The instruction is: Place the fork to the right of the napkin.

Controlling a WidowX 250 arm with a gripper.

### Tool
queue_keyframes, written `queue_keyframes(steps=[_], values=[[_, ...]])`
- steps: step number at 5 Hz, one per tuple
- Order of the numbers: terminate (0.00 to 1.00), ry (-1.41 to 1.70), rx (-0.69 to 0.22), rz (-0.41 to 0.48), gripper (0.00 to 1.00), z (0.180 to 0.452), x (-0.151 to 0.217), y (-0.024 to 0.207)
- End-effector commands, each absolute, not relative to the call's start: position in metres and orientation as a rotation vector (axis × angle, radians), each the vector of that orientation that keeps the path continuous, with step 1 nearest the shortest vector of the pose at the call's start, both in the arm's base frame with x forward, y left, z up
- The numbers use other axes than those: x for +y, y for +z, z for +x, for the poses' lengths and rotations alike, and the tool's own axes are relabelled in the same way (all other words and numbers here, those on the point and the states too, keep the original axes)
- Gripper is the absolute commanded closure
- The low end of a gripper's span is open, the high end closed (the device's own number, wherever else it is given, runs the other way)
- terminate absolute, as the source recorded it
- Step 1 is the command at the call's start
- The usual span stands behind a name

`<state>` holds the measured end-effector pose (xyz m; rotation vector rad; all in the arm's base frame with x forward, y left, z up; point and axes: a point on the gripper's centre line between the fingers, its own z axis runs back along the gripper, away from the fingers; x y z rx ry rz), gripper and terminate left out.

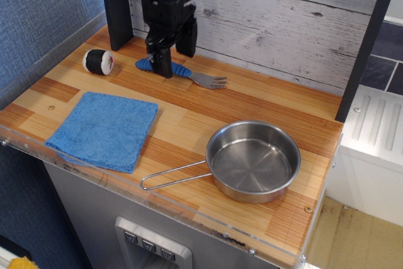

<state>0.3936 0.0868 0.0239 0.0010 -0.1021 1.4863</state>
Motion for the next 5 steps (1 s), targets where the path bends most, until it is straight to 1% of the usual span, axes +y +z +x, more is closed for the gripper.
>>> queue_keyframes(steps=[1, 2, 4, 5], values=[[0.0, 1.493, -0.169, -0.034, 0.0, 0.4004, 0.1011, 0.0373], [0.0, 1.48, -0.182, -0.03, 1.0, 0.3986, 0.101, 0.0354], [0.0, 1.461, -0.189, 0.012, 1.0, 0.3977, 0.0974, 0.0316], [0.0, 1.451, -0.193, 0.009, 1.0, 0.3954, 0.0971, 0.0307]])
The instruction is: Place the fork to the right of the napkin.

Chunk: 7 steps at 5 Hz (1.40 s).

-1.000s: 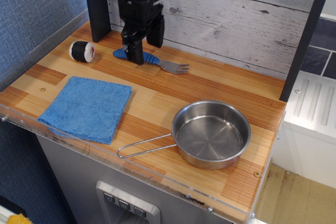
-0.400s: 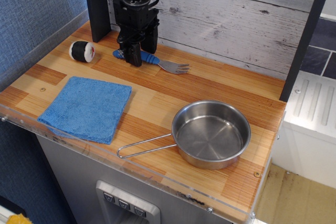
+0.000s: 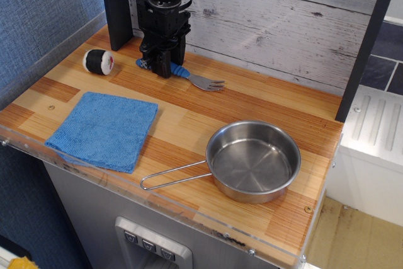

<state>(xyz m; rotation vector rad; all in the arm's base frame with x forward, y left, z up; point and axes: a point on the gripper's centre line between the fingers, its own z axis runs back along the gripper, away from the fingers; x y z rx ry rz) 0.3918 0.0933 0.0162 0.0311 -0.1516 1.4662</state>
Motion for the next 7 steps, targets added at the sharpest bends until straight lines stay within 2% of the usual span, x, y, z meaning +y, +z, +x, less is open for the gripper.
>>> queue_keyframes(steps=[1, 2, 4, 6, 7], values=[[0.0, 1.434, -0.223, 0.002, 1.0, 0.397, 0.098, 0.043], [0.0, 1.417, -0.26, -0.041, 1.0, 0.4, 0.094, 0.059], [0.0, 1.278, -0.335, -0.084, 1.0, 0.386, 0.088, 0.1], [0.0, 0.924, -0.307, -0.148, 1.0, 0.365, 0.087, 0.117], [0.0, 0.738, -0.282, -0.161, 1.0, 0.358, 0.096, 0.117]])
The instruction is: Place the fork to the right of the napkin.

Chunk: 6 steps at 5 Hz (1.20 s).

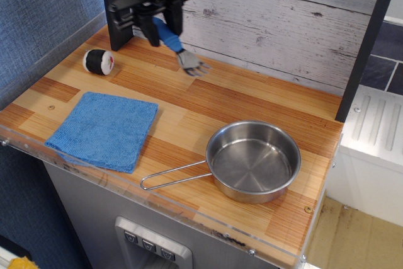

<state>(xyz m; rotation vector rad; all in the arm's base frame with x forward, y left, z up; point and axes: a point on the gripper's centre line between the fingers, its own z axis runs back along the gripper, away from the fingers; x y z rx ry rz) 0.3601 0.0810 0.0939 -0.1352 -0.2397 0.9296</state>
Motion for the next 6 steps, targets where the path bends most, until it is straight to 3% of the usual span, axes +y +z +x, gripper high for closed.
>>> queue_keyframes(steps=[1, 3, 6], values=[[0.0, 0.595, -0.284, -0.167, 1.0, 0.356, 0.109, 0.113], [0.0, 0.342, -0.377, -0.183, 1.0, 0.364, 0.111, 0.098], [0.0, 0.06, -0.391, -0.149, 1.0, 0.365, 0.046, 0.077]])
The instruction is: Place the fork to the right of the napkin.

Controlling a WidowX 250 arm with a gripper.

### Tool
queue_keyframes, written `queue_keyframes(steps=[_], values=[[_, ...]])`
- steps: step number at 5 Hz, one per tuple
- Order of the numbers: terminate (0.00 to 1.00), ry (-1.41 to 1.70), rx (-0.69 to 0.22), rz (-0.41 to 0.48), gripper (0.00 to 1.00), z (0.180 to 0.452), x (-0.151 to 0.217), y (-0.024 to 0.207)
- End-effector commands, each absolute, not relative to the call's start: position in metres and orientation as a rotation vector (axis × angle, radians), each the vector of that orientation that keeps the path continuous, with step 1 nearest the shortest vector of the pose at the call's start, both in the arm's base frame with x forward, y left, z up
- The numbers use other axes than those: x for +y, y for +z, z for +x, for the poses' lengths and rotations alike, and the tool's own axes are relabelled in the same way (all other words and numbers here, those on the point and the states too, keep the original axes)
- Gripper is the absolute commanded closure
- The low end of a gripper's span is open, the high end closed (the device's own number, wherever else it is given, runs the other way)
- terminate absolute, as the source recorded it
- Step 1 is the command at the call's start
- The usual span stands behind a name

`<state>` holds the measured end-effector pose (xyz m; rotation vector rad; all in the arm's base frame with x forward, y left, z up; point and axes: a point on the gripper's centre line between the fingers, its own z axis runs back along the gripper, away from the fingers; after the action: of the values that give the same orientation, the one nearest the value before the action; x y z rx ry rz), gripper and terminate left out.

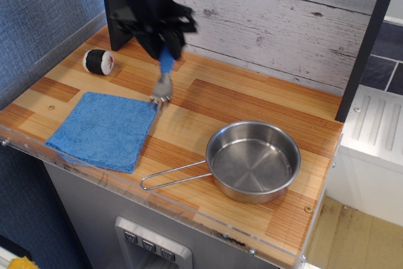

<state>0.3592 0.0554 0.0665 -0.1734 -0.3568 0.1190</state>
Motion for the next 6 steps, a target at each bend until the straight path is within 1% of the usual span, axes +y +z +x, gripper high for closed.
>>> queue_keyframes(steps=[1, 2, 3, 4, 6], values=[[0.0, 0.01, -0.353, -0.136, 1.0, 0.35, 0.027, 0.068], [0.0, -0.032, -0.309, -0.135, 1.0, 0.328, 0.018, 0.057], [0.0, -0.076, -0.282, -0.134, 1.0, 0.313, 0.006, 0.052], [0.0, -0.07, -0.261, -0.118, 1.0, 0.306, 0.005, 0.047], [0.0, -0.039, -0.23, -0.084, 1.0, 0.311, 0.007, 0.04]])
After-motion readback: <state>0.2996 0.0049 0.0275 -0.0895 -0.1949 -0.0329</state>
